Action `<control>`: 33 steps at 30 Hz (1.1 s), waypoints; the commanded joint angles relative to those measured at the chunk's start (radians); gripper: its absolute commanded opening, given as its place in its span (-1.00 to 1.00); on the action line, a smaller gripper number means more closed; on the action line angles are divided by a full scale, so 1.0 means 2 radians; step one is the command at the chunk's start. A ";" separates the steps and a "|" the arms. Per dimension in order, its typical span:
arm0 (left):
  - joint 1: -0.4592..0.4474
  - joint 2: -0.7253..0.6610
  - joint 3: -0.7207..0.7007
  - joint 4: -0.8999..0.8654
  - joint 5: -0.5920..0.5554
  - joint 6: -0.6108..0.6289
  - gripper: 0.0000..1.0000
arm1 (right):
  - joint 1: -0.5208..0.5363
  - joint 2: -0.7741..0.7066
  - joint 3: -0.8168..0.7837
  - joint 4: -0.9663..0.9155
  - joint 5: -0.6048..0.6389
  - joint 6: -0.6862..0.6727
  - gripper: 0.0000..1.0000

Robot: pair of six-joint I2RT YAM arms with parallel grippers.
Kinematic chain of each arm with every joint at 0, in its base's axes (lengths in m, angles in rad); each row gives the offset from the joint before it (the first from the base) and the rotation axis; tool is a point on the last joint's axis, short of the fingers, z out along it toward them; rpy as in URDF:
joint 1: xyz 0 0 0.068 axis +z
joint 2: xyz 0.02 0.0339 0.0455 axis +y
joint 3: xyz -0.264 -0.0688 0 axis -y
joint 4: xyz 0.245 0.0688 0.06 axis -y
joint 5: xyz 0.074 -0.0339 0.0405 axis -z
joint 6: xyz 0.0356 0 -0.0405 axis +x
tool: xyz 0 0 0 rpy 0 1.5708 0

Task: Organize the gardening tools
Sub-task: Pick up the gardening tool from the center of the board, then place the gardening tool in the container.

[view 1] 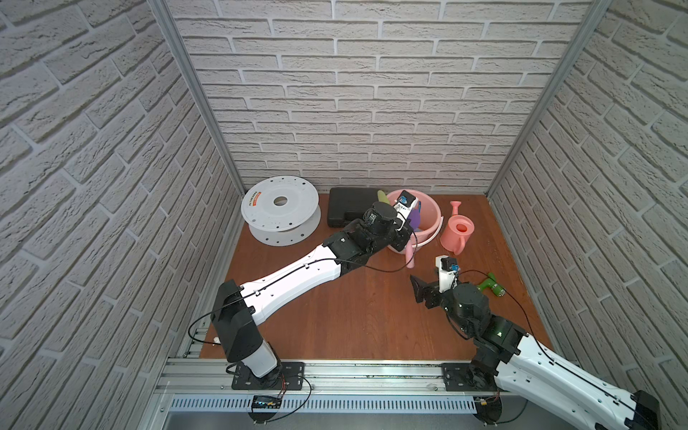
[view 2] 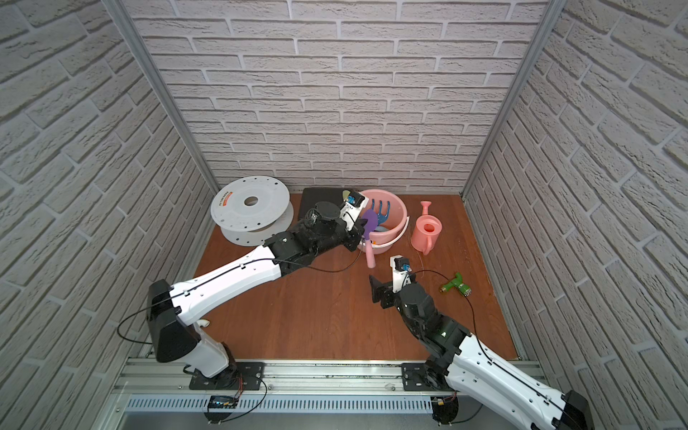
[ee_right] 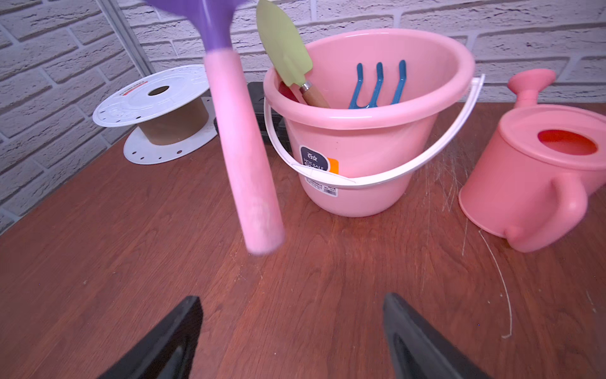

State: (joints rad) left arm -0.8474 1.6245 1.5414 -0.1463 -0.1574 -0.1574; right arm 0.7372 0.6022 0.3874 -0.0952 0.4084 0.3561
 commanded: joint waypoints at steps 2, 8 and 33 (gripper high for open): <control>0.012 0.042 0.042 0.113 -0.063 0.070 -1.00 | 0.001 -0.017 0.013 -0.011 0.035 0.011 0.89; 0.035 0.143 0.108 0.230 -0.094 0.114 -1.00 | 0.001 -0.024 0.016 -0.019 0.043 0.010 0.91; 0.046 0.149 0.042 0.221 -0.088 0.042 0.96 | 0.001 -0.017 0.017 -0.028 0.077 0.015 1.00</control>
State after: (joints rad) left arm -0.7536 2.0331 1.6447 0.2584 -0.3172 -0.0414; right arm 0.7372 0.5701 0.3946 -0.1696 0.5323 0.3817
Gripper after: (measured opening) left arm 0.982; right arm 0.997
